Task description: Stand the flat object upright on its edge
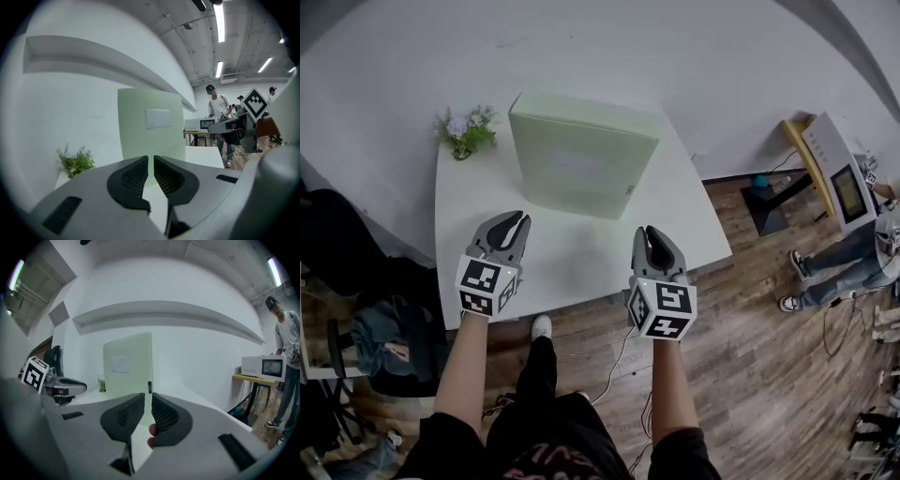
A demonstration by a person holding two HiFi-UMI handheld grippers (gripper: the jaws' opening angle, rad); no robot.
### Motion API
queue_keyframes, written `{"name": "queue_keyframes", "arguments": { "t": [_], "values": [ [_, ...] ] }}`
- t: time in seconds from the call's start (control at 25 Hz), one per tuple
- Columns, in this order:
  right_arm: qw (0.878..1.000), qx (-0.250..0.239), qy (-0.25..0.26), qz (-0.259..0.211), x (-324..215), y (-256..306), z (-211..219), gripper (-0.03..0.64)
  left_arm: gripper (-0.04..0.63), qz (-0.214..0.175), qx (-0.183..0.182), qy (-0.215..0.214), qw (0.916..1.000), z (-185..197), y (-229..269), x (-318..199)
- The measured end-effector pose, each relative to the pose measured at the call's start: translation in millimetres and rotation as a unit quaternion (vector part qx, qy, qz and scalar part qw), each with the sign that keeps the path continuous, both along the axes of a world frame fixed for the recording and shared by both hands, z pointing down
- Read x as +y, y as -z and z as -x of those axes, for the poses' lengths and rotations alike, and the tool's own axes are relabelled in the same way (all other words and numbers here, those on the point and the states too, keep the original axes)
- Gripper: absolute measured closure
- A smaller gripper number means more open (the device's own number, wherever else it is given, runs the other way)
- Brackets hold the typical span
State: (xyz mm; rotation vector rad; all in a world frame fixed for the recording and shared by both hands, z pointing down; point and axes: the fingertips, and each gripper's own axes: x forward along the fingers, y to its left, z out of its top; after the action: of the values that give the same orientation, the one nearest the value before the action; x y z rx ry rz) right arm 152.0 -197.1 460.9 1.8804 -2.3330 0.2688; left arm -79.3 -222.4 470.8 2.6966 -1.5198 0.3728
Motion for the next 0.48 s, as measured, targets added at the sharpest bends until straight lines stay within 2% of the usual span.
{"name": "queue_keyframes", "arguments": {
  "t": [0.16,0.48],
  "values": [
    [1.0,0.001,0.0,-0.001,29.6,21.3,-10.2,0.581,0.575,-0.012,0.004,0.007,0.9999,-9.2,29.9,30.6],
    [1.0,-0.002,0.005,-0.01,82.0,74.8,-29.6,0.588,0.58,-0.026,0.008,0.005,0.9996,-30.2,87.4,82.3]
  ]
}}
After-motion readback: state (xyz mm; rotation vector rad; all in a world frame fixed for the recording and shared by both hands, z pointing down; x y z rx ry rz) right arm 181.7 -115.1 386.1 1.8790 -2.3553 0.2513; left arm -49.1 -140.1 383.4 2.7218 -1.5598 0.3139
